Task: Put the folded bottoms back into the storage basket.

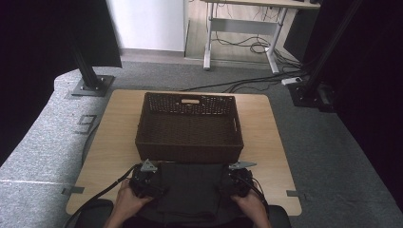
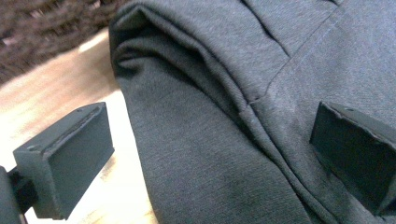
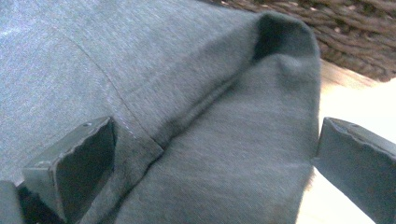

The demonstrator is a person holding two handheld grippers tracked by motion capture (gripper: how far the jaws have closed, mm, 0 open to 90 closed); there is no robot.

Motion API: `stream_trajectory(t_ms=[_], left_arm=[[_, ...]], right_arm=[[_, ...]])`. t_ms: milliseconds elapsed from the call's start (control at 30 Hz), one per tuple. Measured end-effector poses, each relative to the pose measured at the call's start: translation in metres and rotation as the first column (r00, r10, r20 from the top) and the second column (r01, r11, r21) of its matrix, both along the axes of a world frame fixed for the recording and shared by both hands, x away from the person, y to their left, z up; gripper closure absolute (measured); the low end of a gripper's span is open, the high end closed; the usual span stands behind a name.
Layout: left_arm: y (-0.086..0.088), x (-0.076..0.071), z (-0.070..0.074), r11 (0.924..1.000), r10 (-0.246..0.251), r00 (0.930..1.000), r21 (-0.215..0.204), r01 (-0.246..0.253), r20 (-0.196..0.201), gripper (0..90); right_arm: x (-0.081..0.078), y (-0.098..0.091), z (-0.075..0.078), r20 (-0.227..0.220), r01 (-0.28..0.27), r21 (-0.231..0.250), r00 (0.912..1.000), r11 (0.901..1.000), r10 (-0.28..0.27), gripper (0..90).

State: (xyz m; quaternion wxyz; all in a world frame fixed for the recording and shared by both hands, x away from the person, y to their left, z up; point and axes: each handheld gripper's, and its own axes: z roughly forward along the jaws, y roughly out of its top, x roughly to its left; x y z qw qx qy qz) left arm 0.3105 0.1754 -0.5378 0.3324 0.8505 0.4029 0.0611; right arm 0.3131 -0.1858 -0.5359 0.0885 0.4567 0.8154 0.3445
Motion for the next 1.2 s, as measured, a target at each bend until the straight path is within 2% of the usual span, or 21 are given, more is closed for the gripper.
stream_trajectory(t_ms=[133, 167, 300, 367, 433, 500, 567, 600, 633, 700, 767, 900, 1033, 1133, 1167, 1200], left_arm=[[0.000, 0.000, -0.001, 0.9999, -0.006, 1.0000, -0.009, 0.006, -0.006, 0.0], [0.000, -0.001, -0.002, 0.9999, -0.007, 1.0000, -0.010, 0.007, -0.003, 0.0], [-0.001, -0.002, -0.003, 0.9998, -0.018, 0.9998, -0.013, 0.018, 0.004, 0.0], [-0.002, -0.003, -0.003, 0.9996, -0.023, 0.9997, -0.015, 0.023, 0.008, 0.0], [-0.004, -0.005, -0.004, 0.9993, -0.032, 0.9993, -0.020, 0.032, 0.017, 0.0], [-0.004, -0.006, -0.003, 0.9989, -0.040, 0.9990, -0.026, 0.040, 0.019, 2.6], [-0.003, -0.008, -0.002, 0.9979, -0.054, 0.9984, -0.035, 0.055, 0.015, 7.5], [-0.003, -0.009, -0.001, 0.9972, -0.062, 0.9980, -0.041, 0.062, 0.011, 10.8], [-0.003, -0.010, 0.000, 0.9969, -0.065, 0.9979, -0.044, 0.065, 0.004, 14.8], [-0.003, -0.013, 0.001, 0.9967, -0.069, 0.9976, -0.043, 0.069, -0.004, 17.0], [-0.004, -0.016, 0.001, 0.9958, -0.079, 0.9969, -0.047, 0.079, -0.003, 19.0], [-0.007, -0.016, 0.000, 0.9934, -0.083, 0.9965, -0.081, 0.082, -0.011, 24.7], [-0.009, -0.016, 0.000, 0.9922, -0.081, 0.9967, -0.096, 0.079, -0.010, 29.9], [-0.010, -0.015, 0.000, 0.9918, -0.082, 0.9965, -0.099, 0.080, -0.013, 32.9], [-0.011, -0.015, 0.000, 0.9917, -0.082, 0.9965, -0.101, 0.080, -0.015, 33.7], [-0.011, -0.015, 0.000, 0.9916, -0.082, 0.9965, -0.102, 0.079, -0.019, 36.0]], right_arm=[[0.003, -0.006, -0.005, -0.048, -0.003, 0.048, 0.9988, 0.9988, 0.005, 0.0], [0.003, -0.006, -0.006, -0.047, -0.008, 0.056, 0.9989, 0.9984, 0.010, 0.0], [0.005, 0.000, -0.005, -0.064, -0.035, 0.063, 0.9972, 0.9974, 0.039, 0.0], [0.003, 0.007, -0.004, -0.071, -0.066, 0.066, 0.9950, 0.9957, 0.070, 0.0], [0.001, 0.017, -0.004, -0.075, -0.100, 0.048, 0.9918, 0.9938, 0.103, 0.0], [-0.002, 0.026, -0.002, -0.069, -0.134, 0.032, 0.9883, 0.9904, 0.136, 5.4], [-0.005, 0.032, -0.001, -0.071, -0.138, 0.003, 0.9879, 0.9904, 0.138, 7.2], [-0.005, 0.032, -0.001, -0.073, -0.140, 0.003, 0.9875, 0.9901, 0.140, 8.5], [-0.004, 0.029, 0.000, -0.082, -0.140, 0.016, 0.9866, 0.9900, 0.141, 10.7], [-0.001, 0.022, 0.002, -0.112, -0.135, 0.045, 0.9840, 0.9898, 0.139, 19.1], [-0.001, 0.016, 0.003, -0.139, -0.134, 0.080, 0.9797, 0.9877, 0.144, 23.0], [-0.005, 0.021, 0.003, -0.154, -0.167, 0.098, 0.9713, 0.9810, 0.181, 23.5], [-0.006, 0.030, 0.002, -0.150, -0.180, 0.112, 0.9690, 0.9773, 0.196, 26.6], [-0.005, 0.033, 0.002, -0.146, -0.188, 0.128, 0.9677, 0.9738, 0.206, 35.5], [-0.005, 0.033, 0.001, -0.148, -0.184, 0.141, 0.9676, 0.9727, 0.205, 40.1], [-0.004, 0.033, 0.000, -0.152, -0.177, 0.153, 0.9680, 0.9722, 0.200, 48.8]])
